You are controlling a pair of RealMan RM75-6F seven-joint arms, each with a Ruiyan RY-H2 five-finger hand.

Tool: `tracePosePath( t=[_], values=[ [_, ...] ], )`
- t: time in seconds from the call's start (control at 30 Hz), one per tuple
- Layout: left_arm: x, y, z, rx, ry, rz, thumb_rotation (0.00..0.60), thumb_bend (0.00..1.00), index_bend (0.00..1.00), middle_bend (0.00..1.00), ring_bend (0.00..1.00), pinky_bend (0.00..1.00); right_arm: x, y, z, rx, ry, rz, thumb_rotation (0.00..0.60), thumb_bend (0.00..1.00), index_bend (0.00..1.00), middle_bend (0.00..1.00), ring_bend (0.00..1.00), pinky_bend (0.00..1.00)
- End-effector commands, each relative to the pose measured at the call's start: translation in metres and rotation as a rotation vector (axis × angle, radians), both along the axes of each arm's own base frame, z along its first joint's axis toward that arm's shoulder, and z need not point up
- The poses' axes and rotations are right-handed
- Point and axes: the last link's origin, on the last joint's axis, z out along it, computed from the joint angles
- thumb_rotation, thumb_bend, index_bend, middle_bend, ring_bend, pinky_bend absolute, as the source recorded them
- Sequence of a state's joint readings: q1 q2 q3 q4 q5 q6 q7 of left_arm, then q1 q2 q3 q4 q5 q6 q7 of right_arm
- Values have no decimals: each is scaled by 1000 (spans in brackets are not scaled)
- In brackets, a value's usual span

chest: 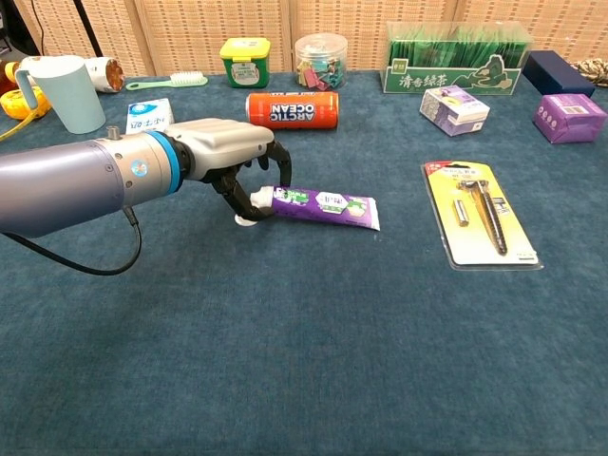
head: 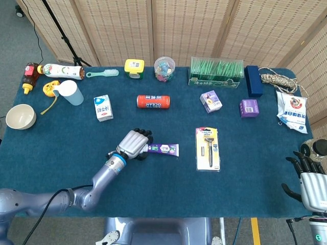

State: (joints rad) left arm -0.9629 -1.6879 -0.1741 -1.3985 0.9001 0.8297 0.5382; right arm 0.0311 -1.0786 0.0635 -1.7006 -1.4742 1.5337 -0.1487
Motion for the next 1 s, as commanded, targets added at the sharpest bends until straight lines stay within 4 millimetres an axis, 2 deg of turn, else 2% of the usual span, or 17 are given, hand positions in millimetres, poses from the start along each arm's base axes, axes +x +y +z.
tracePosePath(
  t=[0.03, 0.1, 0.23, 0.43, 0.7, 0.9, 1.0],
  values=[
    [0, 0, -1, 1, 1, 1, 490, 338, 388, 208, 215, 209, 0, 0, 0, -1, 0, -2, 600, 220, 242, 149, 181, 225],
    [-1, 0, -2, 4, 2, 5, 504, 338, 414, 210, 227, 209, -1, 1, 0, -2, -1, -3, 600, 219, 242, 149, 181, 226],
    [-4, 2, -2, 31, -3, 24, 591, 340, 481, 228, 246, 209, 0, 1, 1, -5, -2, -4, 600, 220, 243, 149, 181, 225],
    [-9, 1, 9, 70, -38, 40, 600, 345, 521, 259, 264, 209, 1, 0, 0, -5, -5, 2, 600, 219, 243, 149, 181, 225],
    [-33, 2, 61, 163, -82, 57, 600, 344, 540, 285, 272, 209, 3, -4, -4, 8, -11, 16, 600, 219, 244, 149, 181, 226],
    [-62, 7, 109, 254, -29, 74, 600, 345, 539, 293, 272, 210, 6, -6, -6, 17, -14, 25, 600, 220, 244, 149, 181, 226],
    [-68, 6, 119, 257, -4, 76, 600, 345, 539, 296, 272, 210, 5, -6, -6, 18, -14, 24, 600, 219, 243, 149, 181, 225]
  ],
)
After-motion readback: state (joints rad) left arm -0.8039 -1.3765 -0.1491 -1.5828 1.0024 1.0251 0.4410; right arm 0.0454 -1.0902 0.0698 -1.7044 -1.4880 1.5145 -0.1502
